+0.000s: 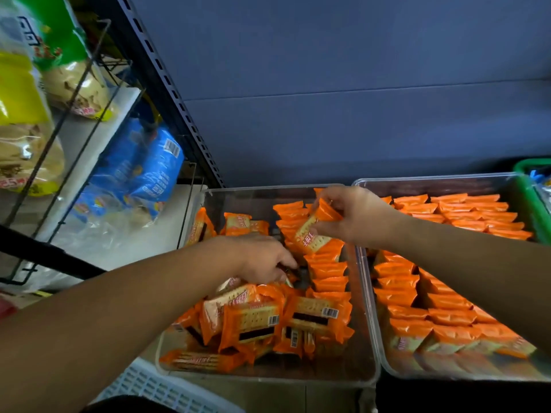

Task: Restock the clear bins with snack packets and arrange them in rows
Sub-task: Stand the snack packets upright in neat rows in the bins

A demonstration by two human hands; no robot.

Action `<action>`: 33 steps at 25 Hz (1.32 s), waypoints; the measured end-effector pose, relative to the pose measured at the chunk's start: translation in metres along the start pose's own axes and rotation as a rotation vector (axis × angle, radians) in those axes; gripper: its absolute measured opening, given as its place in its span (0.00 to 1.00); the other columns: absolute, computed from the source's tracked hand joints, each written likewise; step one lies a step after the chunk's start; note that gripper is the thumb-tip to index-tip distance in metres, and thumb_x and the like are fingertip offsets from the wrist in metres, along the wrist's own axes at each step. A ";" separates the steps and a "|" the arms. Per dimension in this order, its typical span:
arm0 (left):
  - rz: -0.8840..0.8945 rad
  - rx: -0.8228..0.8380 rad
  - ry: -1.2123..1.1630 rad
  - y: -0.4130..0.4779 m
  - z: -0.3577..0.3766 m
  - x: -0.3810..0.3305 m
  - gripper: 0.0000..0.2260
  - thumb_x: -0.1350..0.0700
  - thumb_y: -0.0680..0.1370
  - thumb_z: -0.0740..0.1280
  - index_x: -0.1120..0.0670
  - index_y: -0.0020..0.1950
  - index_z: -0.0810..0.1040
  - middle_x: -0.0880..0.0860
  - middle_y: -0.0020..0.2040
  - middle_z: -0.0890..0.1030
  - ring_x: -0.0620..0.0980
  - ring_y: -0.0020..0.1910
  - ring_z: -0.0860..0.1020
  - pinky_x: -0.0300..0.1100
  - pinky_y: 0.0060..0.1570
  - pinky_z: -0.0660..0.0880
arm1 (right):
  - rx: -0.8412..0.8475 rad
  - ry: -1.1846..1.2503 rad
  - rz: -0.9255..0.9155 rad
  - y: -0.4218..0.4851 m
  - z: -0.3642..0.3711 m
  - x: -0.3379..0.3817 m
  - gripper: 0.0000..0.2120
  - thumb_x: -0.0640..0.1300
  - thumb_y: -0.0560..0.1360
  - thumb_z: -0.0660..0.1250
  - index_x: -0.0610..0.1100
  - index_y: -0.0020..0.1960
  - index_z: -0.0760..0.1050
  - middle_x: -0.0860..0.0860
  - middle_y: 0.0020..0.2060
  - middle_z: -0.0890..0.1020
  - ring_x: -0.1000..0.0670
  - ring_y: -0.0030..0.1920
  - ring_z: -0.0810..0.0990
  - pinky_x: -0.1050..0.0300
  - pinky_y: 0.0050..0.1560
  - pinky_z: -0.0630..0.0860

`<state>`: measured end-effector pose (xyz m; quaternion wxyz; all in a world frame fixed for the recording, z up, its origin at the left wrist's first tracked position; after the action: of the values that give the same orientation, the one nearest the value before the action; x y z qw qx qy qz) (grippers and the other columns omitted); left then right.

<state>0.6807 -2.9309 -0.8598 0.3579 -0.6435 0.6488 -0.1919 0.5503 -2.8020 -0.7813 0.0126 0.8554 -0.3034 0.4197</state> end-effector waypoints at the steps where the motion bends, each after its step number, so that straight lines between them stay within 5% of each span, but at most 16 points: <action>1: 0.002 0.033 0.028 0.002 0.005 0.001 0.23 0.43 0.85 0.59 0.38 0.81 0.63 0.45 0.80 0.68 0.52 0.79 0.66 0.55 0.76 0.66 | 0.003 -0.032 -0.007 0.001 0.001 -0.001 0.12 0.52 0.74 0.78 0.52 0.53 0.79 0.52 0.41 0.85 0.53 0.39 0.84 0.53 0.42 0.84; 4: -0.043 0.118 0.046 0.005 0.011 0.000 0.25 0.42 0.85 0.54 0.35 0.83 0.56 0.46 0.83 0.62 0.54 0.81 0.63 0.53 0.76 0.64 | 0.013 -0.101 -0.017 0.001 0.004 -0.004 0.13 0.56 0.73 0.78 0.53 0.52 0.79 0.53 0.40 0.84 0.51 0.41 0.84 0.45 0.47 0.84; 10: 0.032 0.077 0.083 -0.007 0.002 -0.016 0.24 0.40 0.87 0.51 0.44 0.82 0.64 0.47 0.80 0.66 0.53 0.79 0.63 0.52 0.78 0.56 | 0.006 -0.140 -0.008 0.003 0.004 -0.007 0.12 0.57 0.74 0.77 0.53 0.50 0.77 0.53 0.39 0.84 0.51 0.40 0.84 0.45 0.46 0.85; 18: -0.078 0.142 0.193 -0.022 -0.003 -0.019 0.25 0.39 0.83 0.55 0.47 0.78 0.69 0.50 0.75 0.68 0.55 0.77 0.59 0.59 0.78 0.53 | 0.015 -0.186 0.026 0.003 0.004 -0.006 0.14 0.58 0.74 0.76 0.55 0.53 0.77 0.53 0.42 0.84 0.52 0.43 0.84 0.46 0.47 0.85; 20: -0.074 0.086 0.172 -0.027 -0.008 -0.022 0.24 0.40 0.82 0.60 0.48 0.75 0.71 0.51 0.72 0.70 0.56 0.73 0.64 0.57 0.76 0.58 | 0.019 -0.164 0.041 0.003 0.005 -0.006 0.15 0.58 0.73 0.77 0.55 0.54 0.76 0.53 0.44 0.84 0.52 0.45 0.84 0.46 0.48 0.85; 22: -0.081 -0.001 0.122 -0.033 -0.016 -0.022 0.22 0.40 0.80 0.64 0.46 0.71 0.73 0.49 0.65 0.71 0.55 0.66 0.70 0.53 0.65 0.71 | 0.016 -0.101 0.060 0.004 0.005 -0.006 0.19 0.57 0.73 0.78 0.54 0.58 0.76 0.56 0.52 0.82 0.52 0.53 0.83 0.51 0.52 0.84; 26: -0.139 -0.201 0.068 -0.050 -0.028 -0.017 0.16 0.42 0.82 0.67 0.45 0.68 0.79 0.47 0.57 0.72 0.52 0.59 0.74 0.49 0.53 0.76 | 0.015 0.005 0.077 0.002 0.001 -0.004 0.19 0.55 0.72 0.80 0.53 0.57 0.76 0.55 0.52 0.82 0.54 0.52 0.83 0.55 0.48 0.84; 33: -0.374 -1.084 -0.688 -0.104 -0.055 0.044 0.08 0.50 0.80 0.72 0.47 0.59 0.79 0.46 0.43 0.83 0.47 0.44 0.82 0.52 0.49 0.82 | -0.076 0.163 0.075 -0.005 -0.013 0.010 0.11 0.51 0.75 0.78 0.50 0.52 0.79 0.51 0.35 0.84 0.53 0.35 0.85 0.55 0.38 0.81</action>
<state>0.7178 -2.9953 -0.7592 0.1308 -0.8586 0.3798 0.3185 0.5483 -2.7990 -0.7645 0.0539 0.8053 -0.3489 0.4764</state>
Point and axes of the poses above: each hand's wrist, its own y-axis towards the middle knuckle, its own z-axis out of the palm, x = y × z, the point moved 6 cm from there along y, towards the middle knuckle
